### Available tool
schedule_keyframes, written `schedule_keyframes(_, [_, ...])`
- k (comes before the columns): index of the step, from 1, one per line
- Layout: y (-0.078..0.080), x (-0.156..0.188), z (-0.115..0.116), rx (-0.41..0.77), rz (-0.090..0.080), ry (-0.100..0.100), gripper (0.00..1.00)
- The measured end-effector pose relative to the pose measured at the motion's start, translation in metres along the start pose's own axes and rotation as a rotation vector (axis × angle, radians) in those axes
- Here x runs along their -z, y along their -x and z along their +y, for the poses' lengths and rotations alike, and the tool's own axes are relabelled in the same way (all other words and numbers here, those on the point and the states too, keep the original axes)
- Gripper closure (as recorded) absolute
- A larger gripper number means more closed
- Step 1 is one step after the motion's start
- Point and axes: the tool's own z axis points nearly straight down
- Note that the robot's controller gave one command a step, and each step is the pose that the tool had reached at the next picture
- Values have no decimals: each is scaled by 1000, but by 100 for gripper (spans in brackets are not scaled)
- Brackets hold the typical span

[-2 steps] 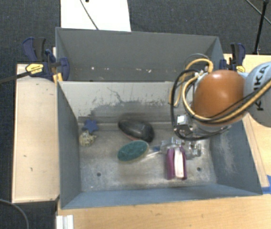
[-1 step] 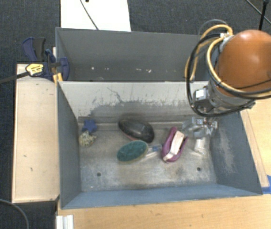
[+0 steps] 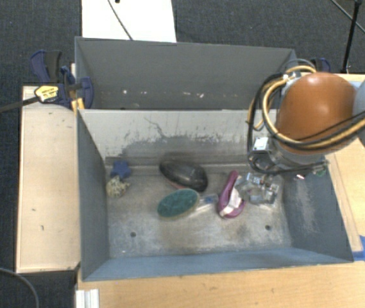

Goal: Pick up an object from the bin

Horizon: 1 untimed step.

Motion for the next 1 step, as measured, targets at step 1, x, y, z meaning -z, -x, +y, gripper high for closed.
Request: schedule_keyframes(1, [1,2,0,-2,-2,-3,0])
